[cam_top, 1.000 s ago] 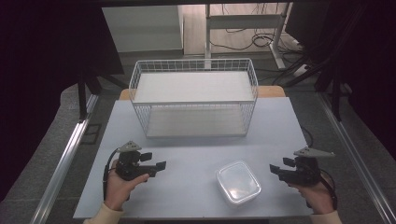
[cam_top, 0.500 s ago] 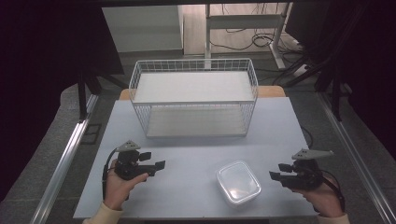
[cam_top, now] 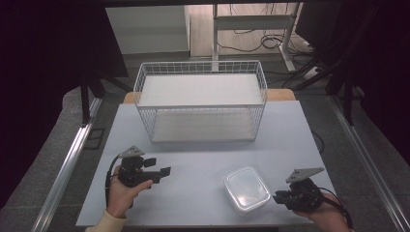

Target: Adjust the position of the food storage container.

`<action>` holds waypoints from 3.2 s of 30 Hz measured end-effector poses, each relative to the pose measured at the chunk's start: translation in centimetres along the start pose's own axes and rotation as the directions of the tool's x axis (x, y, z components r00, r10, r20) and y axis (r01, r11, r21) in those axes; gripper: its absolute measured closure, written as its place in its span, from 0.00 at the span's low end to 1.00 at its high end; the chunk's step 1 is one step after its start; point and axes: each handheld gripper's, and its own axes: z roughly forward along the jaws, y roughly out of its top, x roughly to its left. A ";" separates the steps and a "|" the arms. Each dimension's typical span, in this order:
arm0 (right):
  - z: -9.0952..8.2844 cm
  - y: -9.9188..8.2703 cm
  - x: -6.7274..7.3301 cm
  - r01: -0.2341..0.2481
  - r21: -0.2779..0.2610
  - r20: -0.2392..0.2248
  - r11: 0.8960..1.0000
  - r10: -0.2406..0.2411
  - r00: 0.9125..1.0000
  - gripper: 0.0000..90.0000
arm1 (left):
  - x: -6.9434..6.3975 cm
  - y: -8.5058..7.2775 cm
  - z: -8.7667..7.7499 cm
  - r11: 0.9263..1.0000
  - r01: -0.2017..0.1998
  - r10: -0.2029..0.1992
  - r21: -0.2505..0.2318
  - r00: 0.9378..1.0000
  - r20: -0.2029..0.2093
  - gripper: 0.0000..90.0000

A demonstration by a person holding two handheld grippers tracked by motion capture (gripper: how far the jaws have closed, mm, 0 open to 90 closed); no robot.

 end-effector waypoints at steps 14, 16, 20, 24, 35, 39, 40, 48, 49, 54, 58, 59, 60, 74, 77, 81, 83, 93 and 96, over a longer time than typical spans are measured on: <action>2.1 0.3 2.3 0.106 0.096 -0.052 0.990 -0.101 0.993 0.99 | -0.1 -0.1 0.1 1.000 -0.004 0.004 0.005 1.000 0.000 0.27; 2.1 0.4 2.3 0.101 0.095 -0.047 0.990 -0.097 0.994 0.99 | -0.1 -0.1 0.1 1.000 -0.004 0.004 0.005 1.000 -0.001 0.27; 2.0 0.7 2.1 0.092 0.073 -0.023 0.993 -0.090 0.996 0.99 | 0.0 -0.1 0.2 1.000 -0.003 0.003 0.008 1.000 -0.001 0.27; 2.1 1.1 1.6 0.077 0.057 0.008 0.995 -0.078 0.997 0.99 | 0.0 -0.1 0.2 1.000 -0.001 0.001 0.008 1.000 0.000 0.27; 2.7 2.8 0.3 0.054 0.028 0.044 0.998 -0.056 0.997 0.99 | 0.2 -0.1 0.2 1.000 0.001 -0.001 0.010 1.000 -0.002 0.27; 3.0 3.4 0.0 0.049 0.021 0.045 0.999 -0.050 0.998 0.99 | 0.3 -0.1 0.2 1.000 0.004 -0.004 0.011 1.000 -0.002 0.27; 3.1 3.6 -0.1 0.048 0.020 0.045 0.999 -0.049 0.998 0.99 | 0.3 -0.1 0.2 1.000 0.004 -0.004 0.012 1.000 -0.004 0.27; 4.0 4.9 0.1 0.061 0.023 0.042 0.998 -0.062 0.997 0.99 | 0.4 -0.1 0.1 1.000 0.009 -0.009 0.007 1.000 -0.003 0.27; 4.1 5.1 0.2 0.063 0.024 0.042 0.998 -0.064 0.997 0.99 | 0.5 -0.1 0.1 1.000 0.008 -0.008 0.008 1.000 -0.001 0.27; 4.6 6.0 0.4 0.073 0.021 0.039 0.997 -0.074 0.996 0.99 | 0.5 -0.1 0.1 1.000 0.012 -0.012 0.008 1.000 0.001 0.26; 5.1 7.0 0.5 0.076 0.014 0.036 0.997 -0.076 0.996 0.99 | 0.7 -0.2 0.1 1.000 0.013 -0.013 0.010 1.000 -0.003 0.26; 5.2 7.2 0.5 0.075 0.012 0.035 0.997 -0.075 0.997 0.99 | 0.7 -0.2 0.1 1.000 0.014 -0.014 0.010 1.000 -0.003 0.26; 5.6 7.9 0.6 0.080 0.010 0.030 0.997 -0.080 0.996 0.99 | 0.7 -0.2 0.1 1.000 0.013 -0.013 0.011 1.000 -0.004 0.26; 8.2 10.8 1.2 0.109 0.000 0.018 0.994 -0.109 0.994 0.99 | 1.0 -0.3 0.1 1.000 0.020 -0.020 0.007 1.000 -0.007 0.26; 7.5 10.1 1.6 0.110 -0.018 0.008 0.994 -0.110 0.994 0.99 | 1.1 -0.2 0.0 1.000 0.021 -0.021 0.004 1.000 -0.007 0.26; 6.8 9.1 2.6 0.126 -0.025 -0.007 0.992 -0.126 0.992 0.99 | 1.3 -0.2 -0.2 1.000 0.021 -0.021 0.000 1.000 -0.010 0.26; 6.5 8.1 3.9 0.154 -0.015 -0.025 0.988 -0.154 0.988 0.99 | 1.3 -0.2 -0.2 1.000 0.024 -0.024 -0.001 1.000 -0.012 0.26; 9.1 8.0 10.2 0.265 0.003 -0.126 0.964 -0.263 0.957 0.99 | 1.3 -0.2 -0.1 1.000 0.022 -0.022 0.001 1.000 -0.012 0.26; 9.3 8.4 10.0 0.264 -0.001 -0.119 0.965 -0.262 0.958 0.99 | 1.3 -0.2 -0.1 1.000 0.022 -0.022 0.002 1.000 -0.013 0.26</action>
